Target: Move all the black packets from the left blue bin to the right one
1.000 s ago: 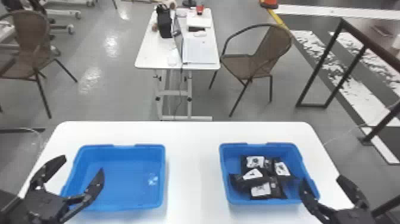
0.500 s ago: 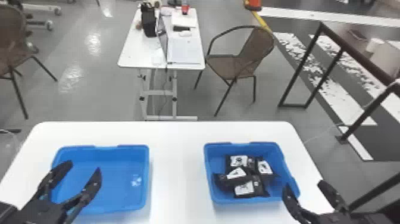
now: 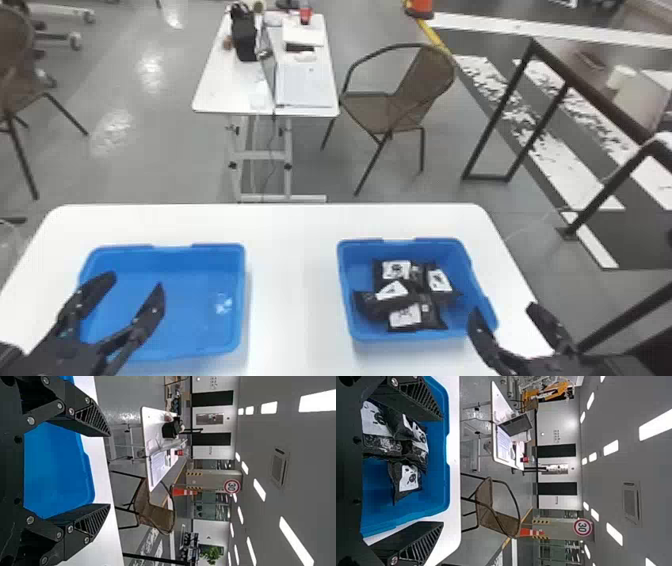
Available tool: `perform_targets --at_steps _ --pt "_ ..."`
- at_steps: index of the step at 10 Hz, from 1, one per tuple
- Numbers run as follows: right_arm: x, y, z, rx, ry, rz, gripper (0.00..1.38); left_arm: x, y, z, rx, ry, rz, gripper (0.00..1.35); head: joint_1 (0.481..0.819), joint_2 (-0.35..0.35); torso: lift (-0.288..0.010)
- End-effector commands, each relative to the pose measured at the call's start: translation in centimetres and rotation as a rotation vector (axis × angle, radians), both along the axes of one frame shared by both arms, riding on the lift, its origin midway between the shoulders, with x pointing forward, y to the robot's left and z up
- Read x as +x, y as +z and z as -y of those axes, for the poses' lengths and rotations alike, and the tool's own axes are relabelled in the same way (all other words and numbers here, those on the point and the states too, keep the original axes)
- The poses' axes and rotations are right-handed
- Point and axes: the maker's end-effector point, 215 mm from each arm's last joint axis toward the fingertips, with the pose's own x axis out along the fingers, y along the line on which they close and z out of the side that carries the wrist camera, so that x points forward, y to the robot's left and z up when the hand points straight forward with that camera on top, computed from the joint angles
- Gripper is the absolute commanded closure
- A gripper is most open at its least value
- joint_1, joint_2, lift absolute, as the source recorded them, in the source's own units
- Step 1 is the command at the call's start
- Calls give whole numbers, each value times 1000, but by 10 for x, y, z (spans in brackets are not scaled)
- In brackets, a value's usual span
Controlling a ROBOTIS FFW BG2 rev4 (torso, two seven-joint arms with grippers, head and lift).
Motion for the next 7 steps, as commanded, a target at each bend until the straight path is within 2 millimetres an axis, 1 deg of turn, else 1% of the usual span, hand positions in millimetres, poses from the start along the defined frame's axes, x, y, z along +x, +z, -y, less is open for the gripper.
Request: perform_targets --at_steps 1,7 --pt "2 1 0 3 -1 2 88 -1 -1 1 -1 1 -1 441 695 -170 0" --pt "2 -2 -1 18 3 -9 88 -1 -5 2 -10 0 -17 444 695 -169 0"
